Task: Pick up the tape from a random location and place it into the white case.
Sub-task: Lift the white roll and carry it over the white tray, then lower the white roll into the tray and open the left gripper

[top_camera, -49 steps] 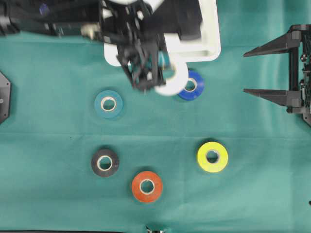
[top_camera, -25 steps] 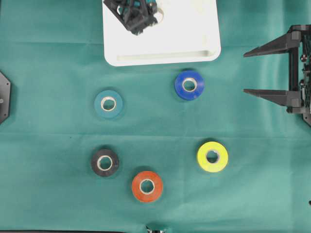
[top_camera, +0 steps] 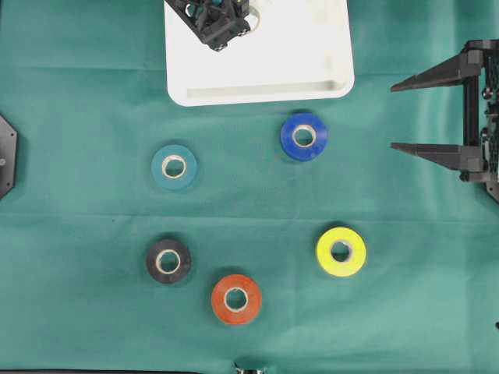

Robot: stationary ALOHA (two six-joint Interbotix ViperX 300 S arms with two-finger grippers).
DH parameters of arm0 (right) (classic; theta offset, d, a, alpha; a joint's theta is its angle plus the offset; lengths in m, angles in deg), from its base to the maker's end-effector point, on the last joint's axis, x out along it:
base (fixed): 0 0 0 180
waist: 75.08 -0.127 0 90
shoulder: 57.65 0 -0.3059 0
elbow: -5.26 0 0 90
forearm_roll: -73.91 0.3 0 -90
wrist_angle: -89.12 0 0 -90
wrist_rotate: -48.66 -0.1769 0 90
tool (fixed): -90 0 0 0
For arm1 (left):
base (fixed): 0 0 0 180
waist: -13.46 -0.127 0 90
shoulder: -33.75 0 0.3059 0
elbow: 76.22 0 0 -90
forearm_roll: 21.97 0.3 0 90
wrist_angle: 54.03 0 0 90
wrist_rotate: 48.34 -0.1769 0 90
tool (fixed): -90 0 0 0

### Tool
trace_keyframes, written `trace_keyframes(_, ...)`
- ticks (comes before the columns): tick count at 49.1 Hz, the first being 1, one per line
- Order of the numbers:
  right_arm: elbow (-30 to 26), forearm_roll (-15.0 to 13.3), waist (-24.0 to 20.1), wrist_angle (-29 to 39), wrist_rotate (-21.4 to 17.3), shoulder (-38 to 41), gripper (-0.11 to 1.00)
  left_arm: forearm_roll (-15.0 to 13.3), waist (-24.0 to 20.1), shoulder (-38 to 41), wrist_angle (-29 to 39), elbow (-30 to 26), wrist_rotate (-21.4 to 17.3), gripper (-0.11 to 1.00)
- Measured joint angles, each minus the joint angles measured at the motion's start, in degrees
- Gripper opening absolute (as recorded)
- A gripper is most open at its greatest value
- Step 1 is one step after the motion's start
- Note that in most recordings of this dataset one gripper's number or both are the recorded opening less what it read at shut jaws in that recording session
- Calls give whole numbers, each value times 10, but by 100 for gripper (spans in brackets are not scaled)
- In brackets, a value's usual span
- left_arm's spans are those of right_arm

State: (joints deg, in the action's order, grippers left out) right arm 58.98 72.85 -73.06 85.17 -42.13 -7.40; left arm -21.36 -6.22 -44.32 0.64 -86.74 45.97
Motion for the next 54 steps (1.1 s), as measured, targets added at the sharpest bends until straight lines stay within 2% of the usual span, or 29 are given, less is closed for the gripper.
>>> trace_keyframes(19,0,0,0,1,0,-1,89,0,-1,31,-64,41,1,24)
trace_keyframes(42,0,0,1,2,0,8,90,0,-32,97,-188,98,1,24)
trace_keyframes(54,0,0,1,1,0,11,89,0,-45,127,-224,118,1,24)
